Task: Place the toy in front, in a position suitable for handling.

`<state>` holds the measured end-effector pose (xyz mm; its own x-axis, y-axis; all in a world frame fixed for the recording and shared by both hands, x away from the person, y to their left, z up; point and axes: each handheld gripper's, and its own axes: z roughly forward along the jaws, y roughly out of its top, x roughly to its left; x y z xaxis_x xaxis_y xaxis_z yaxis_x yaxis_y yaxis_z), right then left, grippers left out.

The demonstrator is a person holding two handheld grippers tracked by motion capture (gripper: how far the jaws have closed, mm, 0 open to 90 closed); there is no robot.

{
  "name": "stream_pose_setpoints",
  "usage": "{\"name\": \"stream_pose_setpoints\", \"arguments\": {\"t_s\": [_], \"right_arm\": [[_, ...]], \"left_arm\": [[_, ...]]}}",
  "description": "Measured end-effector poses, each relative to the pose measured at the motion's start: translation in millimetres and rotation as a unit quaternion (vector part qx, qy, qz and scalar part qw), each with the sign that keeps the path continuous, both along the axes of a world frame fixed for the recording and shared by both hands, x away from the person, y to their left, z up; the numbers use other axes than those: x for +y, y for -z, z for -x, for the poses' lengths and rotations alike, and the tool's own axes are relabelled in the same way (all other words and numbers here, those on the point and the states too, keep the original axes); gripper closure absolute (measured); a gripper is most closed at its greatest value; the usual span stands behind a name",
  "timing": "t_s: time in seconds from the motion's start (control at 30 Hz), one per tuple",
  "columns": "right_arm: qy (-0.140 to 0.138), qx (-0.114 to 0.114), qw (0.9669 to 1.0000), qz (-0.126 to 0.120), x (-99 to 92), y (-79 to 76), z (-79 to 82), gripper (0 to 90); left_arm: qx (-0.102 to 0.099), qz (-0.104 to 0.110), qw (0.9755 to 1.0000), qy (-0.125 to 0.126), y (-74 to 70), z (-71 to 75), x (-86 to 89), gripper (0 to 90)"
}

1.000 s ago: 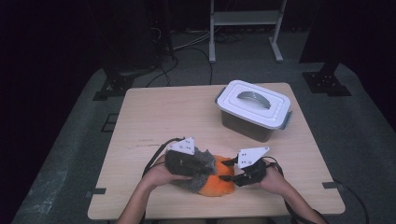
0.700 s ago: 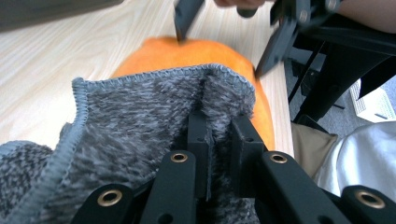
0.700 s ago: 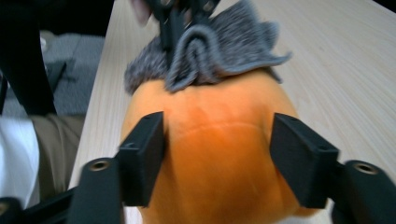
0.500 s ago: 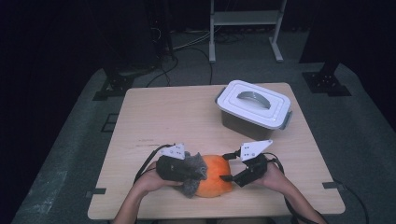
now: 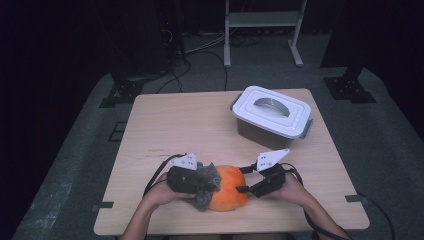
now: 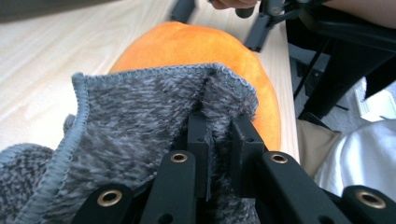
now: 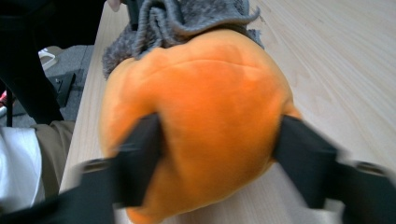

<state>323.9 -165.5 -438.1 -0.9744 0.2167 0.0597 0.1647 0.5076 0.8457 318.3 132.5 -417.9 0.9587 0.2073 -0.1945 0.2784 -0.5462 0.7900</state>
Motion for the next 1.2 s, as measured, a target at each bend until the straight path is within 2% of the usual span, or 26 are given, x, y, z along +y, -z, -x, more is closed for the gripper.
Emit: {"name": "stream_pose_setpoints", "arguments": {"t_s": [0.1, 0.17, 0.27, 0.3, 0.37, 0.5, 0.53, 0.57, 0.67, 0.8, 0.93, 1.0, 1.07, 1.13, 1.2], "right_arm": [[0.002, -0.015, 0.9998, 0.009, -0.2, -3.8, 4.2, 60.3], [0.001, -0.019, 0.9997, 0.012, -0.5, -6.2, 5.8, 64.1], [0.002, -0.023, 0.9997, 0.008, -0.3, -9.5, 7.1, 66.6], [0.001, -0.024, 0.9997, 0.006, 0.5, -10.4, 7.9, 66.7], [-0.003, -0.033, 0.9994, 0.013, 3.8, -11.9, 9.7, 67.0], [-0.007, -0.042, 0.9987, 0.03, 4.6, -8.7, 11.9, 67.6], [-0.006, -0.042, 0.9986, 0.031, 3.3, -7.8, 11.9, 67.6], [-0.006, -0.039, 0.9987, 0.031, 2.4, -7.1, 12.0, 67.8], [-0.006, -0.035, 0.9989, 0.032, 2.0, -5.6, 11.8, 69.1], [-0.01, -0.03, 0.9992, 0.024, 3.2, -5.5, 11.2, 70.3], [-0.011, -0.029, 0.9993, 0.023, 3.6, -5.7, 12.2, 70.8], [-0.013, -0.03, 0.9992, 0.023, 3.3, -6.6, 11.8, 67.8], [-0.007, -0.028, 0.9993, 0.022, 3.5, -8.9, 11.1, 51.5], [-0.001, -0.029, 0.9994, 0.02, 4.0, -11.1, 11.0, 41.4], [-0.002, -0.029, 0.9996, 0.001, 5.6, -12.8, 11.4, 31.0]], "left_arm": [[-0.008, 0.003, 0.9999, 0.007, -9.6, 0.1, -3.6, 80.2], [-0.019, -0.001, 0.9997, 0.015, -18.4, 1.6, -8.8, 80.3], [-0.037, 0.006, 0.9987, 0.034, -33.3, 5.7, -21.4, 80.4], [-0.044, 0.002, 0.9982, 0.041, -37.2, 7.8, -27.9, 80.4], [-0.057, -0.022, 0.9967, 0.054, -41.1, 10.6, -41.5, 80.3], [-0.054, -0.03, 0.9959, 0.066, -38.4, 10.2, -57.3, 80.3], [-0.056, -0.041, 0.9954, 0.066, -37.3, 9.9, -59.5, 80.3], [-0.06, -0.054, 0.9948, 0.063, -36.3, 9.5, -60.8, 80.4], [-0.063, -0.071, 0.9941, 0.053, -34.6, 7.3, -58.1, 80.4], [-0.06, -0.07, 0.9948, 0.044, -34.1, 7.1, -47.0, 80.3], [-0.053, -0.057, 0.9965, 0.031, -31.4, 7.4, -35.4, 80.1], [-0.05, -0.051, 0.997, 0.03, -28.9, 8.1, -32.6, 80.1], [-0.047, -0.05, 0.9972, 0.031, -26.2, 8.5, -30.9, 80.1], [-0.042, -0.041, 0.9978, 0.032, -23.5, 7.4, -29.4, 80.1], [-0.04, -0.036, 0.9978, 0.037, -21.6, 6.7, -30.7, 80.2]]}}
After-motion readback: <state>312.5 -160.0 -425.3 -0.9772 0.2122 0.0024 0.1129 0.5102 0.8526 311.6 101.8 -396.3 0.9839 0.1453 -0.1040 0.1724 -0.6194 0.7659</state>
